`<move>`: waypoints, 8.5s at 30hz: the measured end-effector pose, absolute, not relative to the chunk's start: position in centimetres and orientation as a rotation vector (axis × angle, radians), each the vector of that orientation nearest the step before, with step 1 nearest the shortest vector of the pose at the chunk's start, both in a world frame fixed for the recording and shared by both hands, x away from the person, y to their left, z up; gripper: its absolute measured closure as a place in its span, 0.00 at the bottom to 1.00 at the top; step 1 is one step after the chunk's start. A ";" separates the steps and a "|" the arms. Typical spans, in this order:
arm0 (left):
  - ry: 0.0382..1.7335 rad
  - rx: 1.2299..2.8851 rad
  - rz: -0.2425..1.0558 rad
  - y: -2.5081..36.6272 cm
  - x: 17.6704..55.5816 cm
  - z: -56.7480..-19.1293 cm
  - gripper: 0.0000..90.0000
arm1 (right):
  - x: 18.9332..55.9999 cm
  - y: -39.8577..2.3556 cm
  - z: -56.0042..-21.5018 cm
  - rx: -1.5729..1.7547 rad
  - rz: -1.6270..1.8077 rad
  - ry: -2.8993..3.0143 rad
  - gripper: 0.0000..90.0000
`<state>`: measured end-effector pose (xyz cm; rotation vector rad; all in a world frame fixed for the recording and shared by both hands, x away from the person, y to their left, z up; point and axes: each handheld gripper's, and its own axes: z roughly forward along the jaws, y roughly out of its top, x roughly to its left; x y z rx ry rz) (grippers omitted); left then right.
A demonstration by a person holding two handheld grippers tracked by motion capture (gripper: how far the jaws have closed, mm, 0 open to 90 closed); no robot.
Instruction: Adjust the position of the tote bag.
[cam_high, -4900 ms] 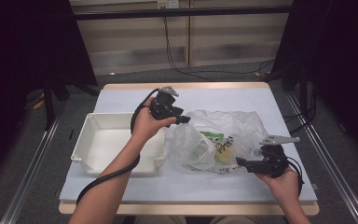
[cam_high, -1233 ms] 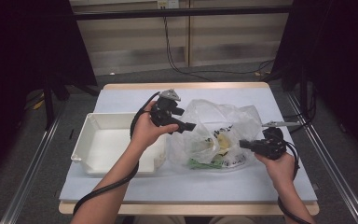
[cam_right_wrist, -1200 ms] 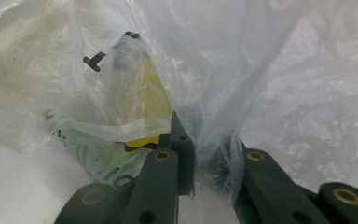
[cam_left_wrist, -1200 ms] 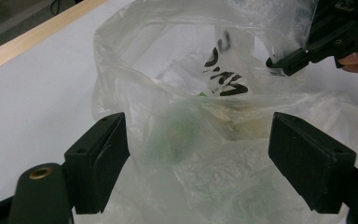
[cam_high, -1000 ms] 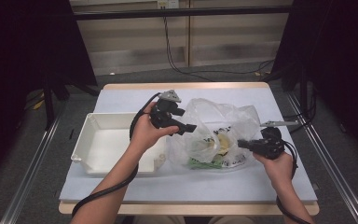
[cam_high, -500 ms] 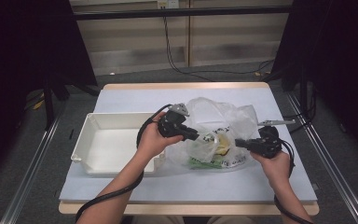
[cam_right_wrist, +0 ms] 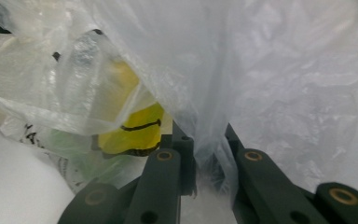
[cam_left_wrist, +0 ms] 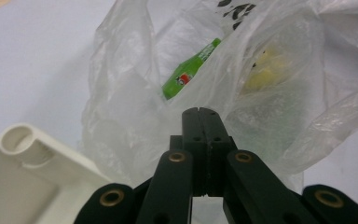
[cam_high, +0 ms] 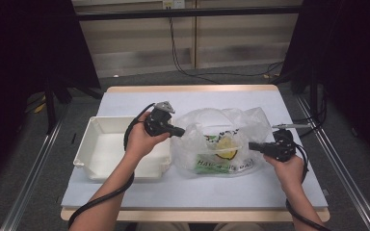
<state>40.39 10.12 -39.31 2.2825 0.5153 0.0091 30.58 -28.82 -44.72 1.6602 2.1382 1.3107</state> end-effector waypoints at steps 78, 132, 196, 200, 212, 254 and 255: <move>0.527 2.140 -0.004 6.7 39.6 -36.3 0.29 | 30.6 -28.7 -44.1 1.648 1.376 2.170 0.94; 0.468 2.289 -0.058 -1.1 39.0 -40.9 0.48 | 29.9 -28.3 -42.9 1.596 1.402 2.228 0.94; 0.391 2.327 -0.023 -4.2 38.4 -44.4 0.56 | 29.9 -29.6 -40.8 1.495 1.492 2.300 1.00; 0.352 2.336 -0.113 -4.3 37.8 -44.4 0.97 | 30.6 -29.2 -40.4 1.494 1.541 2.253 1.00; 0.235 2.370 -0.191 -2.6 35.2 -44.7 1.00 | 34.2 -30.1 -41.0 1.704 1.465 1.959 1.00; 0.319 2.308 -0.133 -0.8 35.5 -44.2 1.00 | 29.0 -33.7 -43.5 1.624 1.156 2.120 0.32; 0.312 2.311 -0.127 -0.8 35.6 -44.1 1.00 | 28.6 -34.1 -43.3 1.620 1.161 2.117 0.31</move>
